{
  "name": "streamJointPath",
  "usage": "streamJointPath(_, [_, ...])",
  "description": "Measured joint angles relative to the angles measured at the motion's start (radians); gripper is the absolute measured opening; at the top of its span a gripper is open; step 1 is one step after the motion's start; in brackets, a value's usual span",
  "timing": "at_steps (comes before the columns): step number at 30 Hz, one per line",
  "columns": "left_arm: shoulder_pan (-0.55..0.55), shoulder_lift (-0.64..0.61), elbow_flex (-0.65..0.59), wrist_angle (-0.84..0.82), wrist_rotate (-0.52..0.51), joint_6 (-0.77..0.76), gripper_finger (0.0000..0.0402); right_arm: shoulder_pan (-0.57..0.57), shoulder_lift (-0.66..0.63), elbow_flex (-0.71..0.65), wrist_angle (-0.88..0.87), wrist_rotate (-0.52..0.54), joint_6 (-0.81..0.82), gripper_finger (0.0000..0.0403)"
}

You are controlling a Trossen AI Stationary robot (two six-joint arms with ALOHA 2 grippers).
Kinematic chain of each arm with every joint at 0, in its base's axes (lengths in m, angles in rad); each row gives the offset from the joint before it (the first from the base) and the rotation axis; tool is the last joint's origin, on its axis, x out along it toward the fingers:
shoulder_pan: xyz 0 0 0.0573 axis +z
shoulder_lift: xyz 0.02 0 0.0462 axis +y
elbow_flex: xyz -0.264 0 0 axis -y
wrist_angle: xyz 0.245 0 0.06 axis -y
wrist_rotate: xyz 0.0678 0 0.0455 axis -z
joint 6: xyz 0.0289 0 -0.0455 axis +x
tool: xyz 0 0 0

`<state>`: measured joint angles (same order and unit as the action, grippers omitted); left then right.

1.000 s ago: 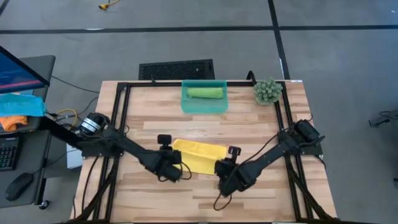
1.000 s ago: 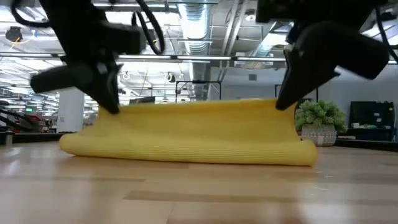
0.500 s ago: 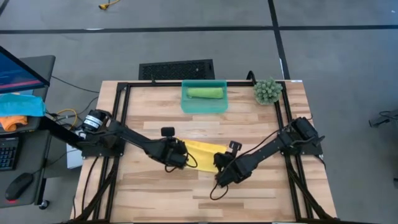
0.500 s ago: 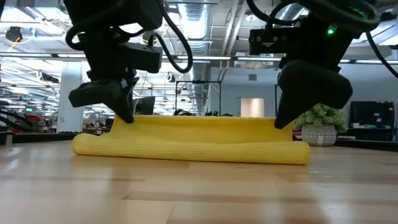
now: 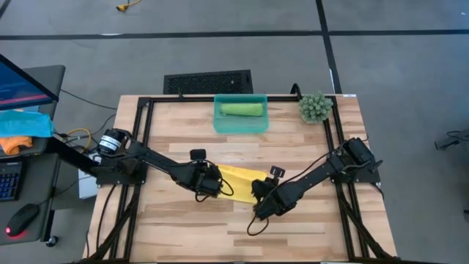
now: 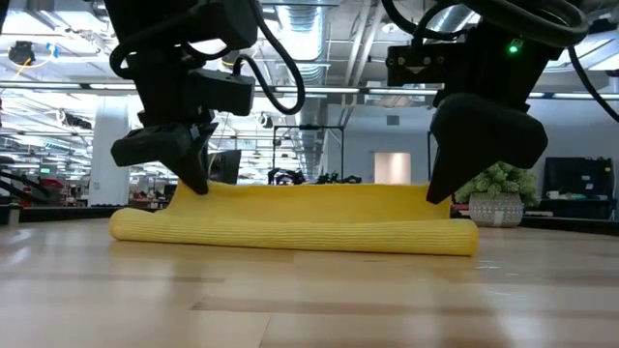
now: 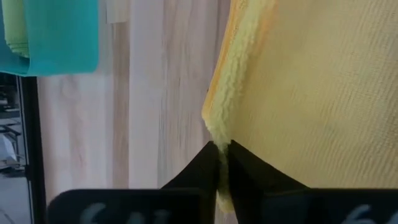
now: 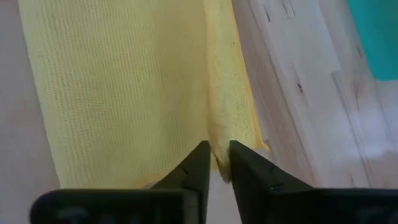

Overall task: Roll microfiber towels into tight, uniform cylinder then place into a basket
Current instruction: Fold the yellow towel

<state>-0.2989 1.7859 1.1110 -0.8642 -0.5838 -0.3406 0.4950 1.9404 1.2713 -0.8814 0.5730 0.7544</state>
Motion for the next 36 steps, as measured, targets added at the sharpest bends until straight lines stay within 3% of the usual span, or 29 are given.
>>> streamJointPath(10, [0.000,0.000,0.000,0.025,-0.058,0.042,0.0126,-0.017,0.000,0.000,-0.002,-0.013,0.024,0.0144])
streamJointPath(16, [0.000,0.000,0.006,0.025,0.005,0.042,0.0165,-0.016,0.000,0.001,-0.024,-0.049,0.025,0.0165])
streamJointPath(23, [-0.015,0.000,0.007,0.027,0.064,0.001,0.0174,-0.001,0.001,0.077,-0.273,-0.045,0.100,0.0160])
streamJointPath(27, [-0.027,0.000,0.007,0.063,0.084,-0.015,0.0173,0.015,0.001,0.129,-0.466,0.023,0.136,0.0143])
streamJointPath(33, [-0.023,0.000,0.007,0.258,0.206,0.078,0.0173,-0.001,0.001,0.147,-0.680,0.091,0.185,0.0117])
streamJointPath(36, [-0.011,0.000,0.007,0.323,0.206,0.140,0.0173,-0.022,0.000,0.138,-0.680,0.126,0.195,0.0110])
